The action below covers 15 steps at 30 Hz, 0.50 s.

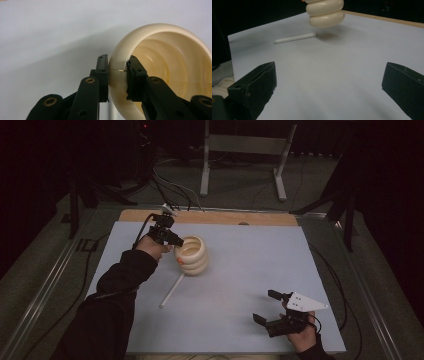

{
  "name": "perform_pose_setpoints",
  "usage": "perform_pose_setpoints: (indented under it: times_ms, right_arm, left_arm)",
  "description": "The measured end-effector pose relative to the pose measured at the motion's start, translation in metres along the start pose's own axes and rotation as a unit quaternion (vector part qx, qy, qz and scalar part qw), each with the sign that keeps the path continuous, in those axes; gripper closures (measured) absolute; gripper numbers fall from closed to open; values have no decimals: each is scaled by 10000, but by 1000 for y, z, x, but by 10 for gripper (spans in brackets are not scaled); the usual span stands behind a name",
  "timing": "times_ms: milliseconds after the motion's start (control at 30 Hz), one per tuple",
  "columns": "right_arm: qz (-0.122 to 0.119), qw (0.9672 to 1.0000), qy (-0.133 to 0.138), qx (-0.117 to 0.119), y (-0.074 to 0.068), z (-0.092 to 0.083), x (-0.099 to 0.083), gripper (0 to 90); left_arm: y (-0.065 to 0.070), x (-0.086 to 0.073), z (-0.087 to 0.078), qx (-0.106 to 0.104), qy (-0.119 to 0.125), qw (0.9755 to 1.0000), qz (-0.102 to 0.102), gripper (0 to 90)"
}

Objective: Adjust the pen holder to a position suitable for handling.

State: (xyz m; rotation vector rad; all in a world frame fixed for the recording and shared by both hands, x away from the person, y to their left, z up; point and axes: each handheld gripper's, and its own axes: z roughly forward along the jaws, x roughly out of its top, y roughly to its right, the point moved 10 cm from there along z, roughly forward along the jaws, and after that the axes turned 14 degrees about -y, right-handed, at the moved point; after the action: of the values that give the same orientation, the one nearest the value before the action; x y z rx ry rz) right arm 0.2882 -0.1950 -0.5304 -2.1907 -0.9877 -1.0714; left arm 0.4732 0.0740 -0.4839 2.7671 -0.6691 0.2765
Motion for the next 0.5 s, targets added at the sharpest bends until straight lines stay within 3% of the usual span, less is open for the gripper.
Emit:
perform_pose_setpoints:
  times_ms: [233, 267, 500]
  right_arm:
    - [7, 10000, 51, -38, 2, -2, 1, 0]
    - [9, 10000, 54, -35, 1, -2, 1, 0]
    - [13, 9999, 149, -68, 2, -5, 3, 0]
  left_arm:
    - [28, 5, 8, -49, -108, 9995, 306, 757]
    - [36, 7, 10, -68, -133, 9991, 391, 757]
    - [64, 8, 23, -14, -317, 9967, 749, 758]
